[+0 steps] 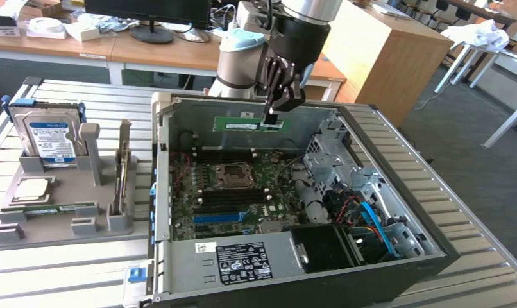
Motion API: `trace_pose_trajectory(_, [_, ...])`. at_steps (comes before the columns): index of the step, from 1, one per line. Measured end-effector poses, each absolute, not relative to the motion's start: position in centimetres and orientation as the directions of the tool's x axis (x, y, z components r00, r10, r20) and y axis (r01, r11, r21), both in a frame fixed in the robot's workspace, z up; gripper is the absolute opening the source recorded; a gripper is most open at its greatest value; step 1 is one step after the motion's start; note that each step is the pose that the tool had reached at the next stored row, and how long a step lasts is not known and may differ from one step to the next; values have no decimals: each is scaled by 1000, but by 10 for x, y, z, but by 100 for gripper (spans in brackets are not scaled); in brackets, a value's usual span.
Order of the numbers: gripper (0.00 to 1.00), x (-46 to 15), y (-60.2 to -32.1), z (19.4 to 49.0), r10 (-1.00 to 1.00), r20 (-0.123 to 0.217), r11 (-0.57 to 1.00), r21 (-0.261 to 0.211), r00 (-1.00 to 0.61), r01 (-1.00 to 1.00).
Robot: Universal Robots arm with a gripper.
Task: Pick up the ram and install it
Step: 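Pick up the ram and move it above insertion slot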
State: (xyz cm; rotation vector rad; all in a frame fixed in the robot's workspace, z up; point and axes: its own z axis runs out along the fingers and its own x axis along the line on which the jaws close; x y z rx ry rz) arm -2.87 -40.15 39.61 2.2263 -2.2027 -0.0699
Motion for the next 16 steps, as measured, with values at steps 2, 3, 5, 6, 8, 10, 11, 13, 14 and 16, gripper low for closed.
trace_pose_trajectory(2, [11, -29, -401, 396, -1000, -25, -11, 38, 10, -999])
trace_pose_trajectory(3, [11, -29, -401, 395, -1000, -25, -11, 38, 10, -999])
trace_pose_trajectory(5, [11, -29, -401, 395, -1000, -25, -11, 38, 10, -999])
trace_pose_trajectory(6, [11, -29, -401, 395, -1000, -25, -11, 38, 10, -999])
trace_pose_trajectory(8, [11, -29, -401, 394, -1000, -25, -11, 38, 10, -999])
trace_pose_trajectory(10, [11, -29, -401, 394, -1000, -25, -11, 38, 10, -999])
trace_pose_trajectory(11, [11, -29, -401, 394, -1000, -25, -11, 38, 10, -999])
trace_pose_trajectory(13, [11, -29, -401, 393, -1000, -26, -11, 38, 10, -999])
trace_pose_trajectory(14, [11, -29, -401, 393, -1000, -25, -11, 38, 10, -999])
trace_pose_trajectory(16, [11, -29, -401, 392, -1000, -26, -11, 38, 10, -999])
